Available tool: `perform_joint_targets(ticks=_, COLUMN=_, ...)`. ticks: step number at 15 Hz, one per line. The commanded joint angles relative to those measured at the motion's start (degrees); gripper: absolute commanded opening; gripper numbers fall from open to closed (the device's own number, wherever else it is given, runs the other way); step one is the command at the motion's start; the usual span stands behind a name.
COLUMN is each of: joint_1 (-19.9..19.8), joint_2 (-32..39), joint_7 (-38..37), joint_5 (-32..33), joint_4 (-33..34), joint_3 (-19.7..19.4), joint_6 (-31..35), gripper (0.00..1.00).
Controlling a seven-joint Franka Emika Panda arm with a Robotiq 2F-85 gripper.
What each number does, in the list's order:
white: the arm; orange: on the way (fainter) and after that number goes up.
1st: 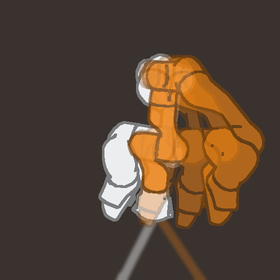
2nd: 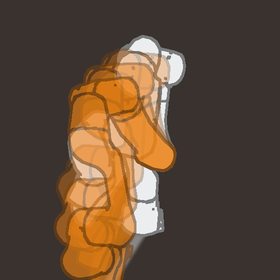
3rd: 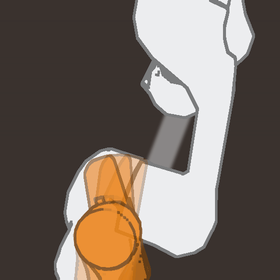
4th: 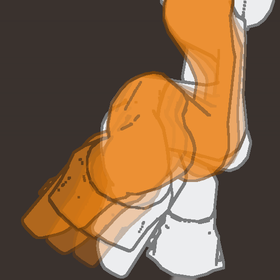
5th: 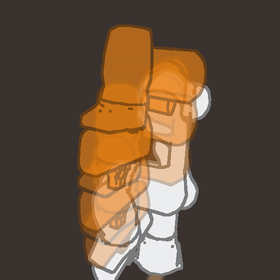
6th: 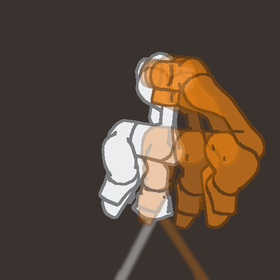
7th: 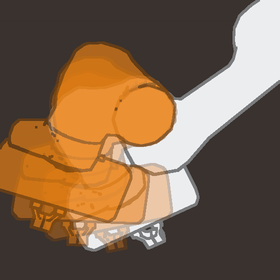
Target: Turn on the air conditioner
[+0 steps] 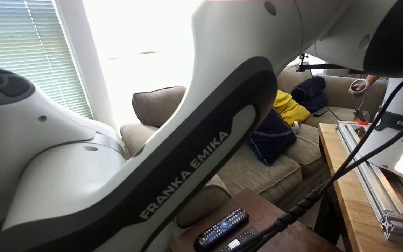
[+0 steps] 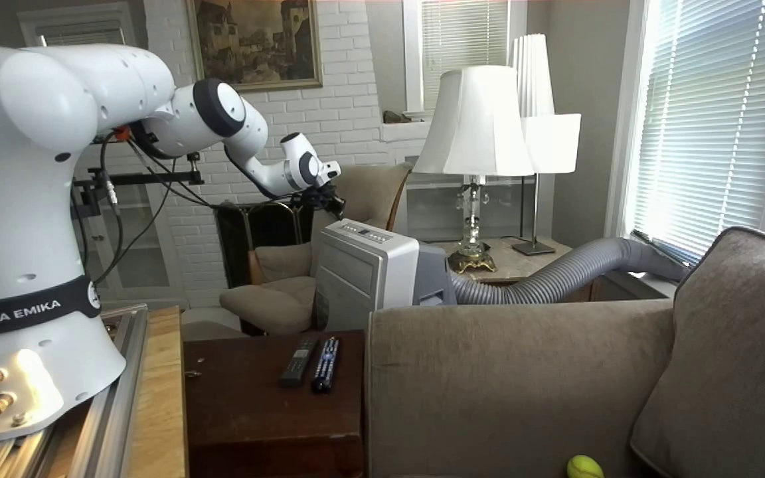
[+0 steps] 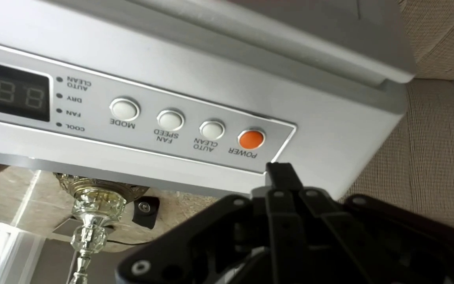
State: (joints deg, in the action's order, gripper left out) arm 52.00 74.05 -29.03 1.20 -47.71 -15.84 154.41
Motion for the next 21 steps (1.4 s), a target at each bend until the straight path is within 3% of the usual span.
perform_joint_targets(ticks=1, joint_1=-0.79, joint_2=4.12, joint_7=-1.51, joint_5=-0.09, joint_4=6.4, joint_3=-0.9, joint_6=-1.06, gripper=0.0)
perform_joint_targets(ticks=21, joint_1=-0.71, joint_2=5.07, joint_7=-1.49, joint_5=-0.25, joint_4=8.26, joint_3=-2.12, joint_6=-5.39, gripper=0.0)
